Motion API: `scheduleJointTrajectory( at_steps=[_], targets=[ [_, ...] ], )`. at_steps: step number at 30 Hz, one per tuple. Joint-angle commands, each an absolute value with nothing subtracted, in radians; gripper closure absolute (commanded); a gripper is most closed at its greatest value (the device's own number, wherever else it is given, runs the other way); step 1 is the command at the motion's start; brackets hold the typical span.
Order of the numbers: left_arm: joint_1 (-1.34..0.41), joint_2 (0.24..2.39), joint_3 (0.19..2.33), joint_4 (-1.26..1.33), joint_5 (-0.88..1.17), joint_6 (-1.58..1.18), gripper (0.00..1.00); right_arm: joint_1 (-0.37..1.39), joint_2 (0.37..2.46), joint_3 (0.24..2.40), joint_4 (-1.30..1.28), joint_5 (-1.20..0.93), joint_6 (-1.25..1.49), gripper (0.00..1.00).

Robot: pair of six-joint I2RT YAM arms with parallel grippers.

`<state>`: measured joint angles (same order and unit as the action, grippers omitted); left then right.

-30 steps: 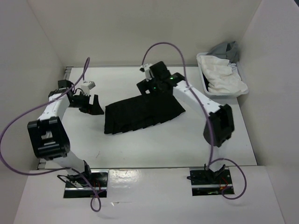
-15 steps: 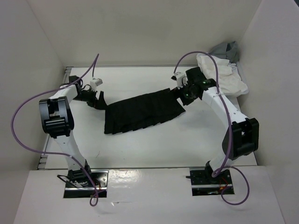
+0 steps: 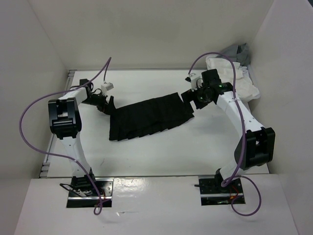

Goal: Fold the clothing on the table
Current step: Fold the skirt

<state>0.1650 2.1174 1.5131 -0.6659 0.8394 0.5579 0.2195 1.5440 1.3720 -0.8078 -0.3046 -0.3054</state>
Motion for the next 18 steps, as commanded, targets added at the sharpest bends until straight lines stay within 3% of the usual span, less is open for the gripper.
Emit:
scheduleJointTrajectory(
  at_steps=[1,3,6,10,13,15,18],
  targets=[
    [0.152,2.128,1.502,-0.738,0.853,0.641,0.00,0.218,1.506,1.373,-0.810,-0.321,-0.316,0.01],
    [0.152,2.128,1.488,-0.738,0.844,0.660,0.00,0.218,1.506,1.373,-0.801,-0.321,-0.307,0.01],
    [0.152,2.140,1.474,-0.762,0.834,0.682,0.08,0.218,1.516,1.373,-0.801,-0.321,-0.307,0.01],
    [0.152,2.183,1.474,-0.825,0.834,0.709,0.27,0.218,1.516,1.373,-0.801,-0.321,-0.307,0.01],
    [0.161,2.192,1.474,-0.841,0.834,0.709,0.71,0.218,1.516,1.362,-0.782,-0.321,-0.307,0.01],
    [0.161,2.192,1.465,-0.830,0.845,0.686,0.84,0.218,1.516,1.350,-0.782,-0.321,-0.307,0.01],
    [0.172,2.172,1.456,-0.805,0.856,0.632,0.95,0.218,1.516,1.329,-0.762,-0.321,-0.307,0.01]
  ],
)
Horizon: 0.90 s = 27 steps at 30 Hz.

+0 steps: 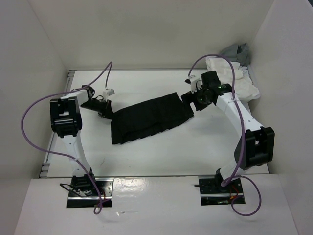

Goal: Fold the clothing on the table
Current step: Fold the skirt

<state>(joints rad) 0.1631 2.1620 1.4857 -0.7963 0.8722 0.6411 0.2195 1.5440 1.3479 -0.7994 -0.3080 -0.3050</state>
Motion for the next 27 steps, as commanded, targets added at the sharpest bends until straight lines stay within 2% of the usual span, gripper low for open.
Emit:
scheduleJointTrajectory(
  at_steps=[1,10,19,27],
  targets=[
    [0.172,2.172,1.456,-0.805,0.856,0.620,1.00,0.206,1.528,1.328,-0.762,-0.321,-0.307,0.01],
    [0.181,2.131,1.397,-0.765,0.856,0.560,1.00,0.081,1.741,1.339,-0.706,-0.547,-0.366,0.01],
    [0.181,2.092,1.345,-0.756,0.836,0.540,1.00,0.071,1.943,1.463,-0.683,-0.607,-0.414,0.01],
    [0.190,2.072,1.325,-0.738,0.836,0.531,1.00,0.061,2.040,1.525,-0.652,-0.597,-0.425,0.01]
  ],
)
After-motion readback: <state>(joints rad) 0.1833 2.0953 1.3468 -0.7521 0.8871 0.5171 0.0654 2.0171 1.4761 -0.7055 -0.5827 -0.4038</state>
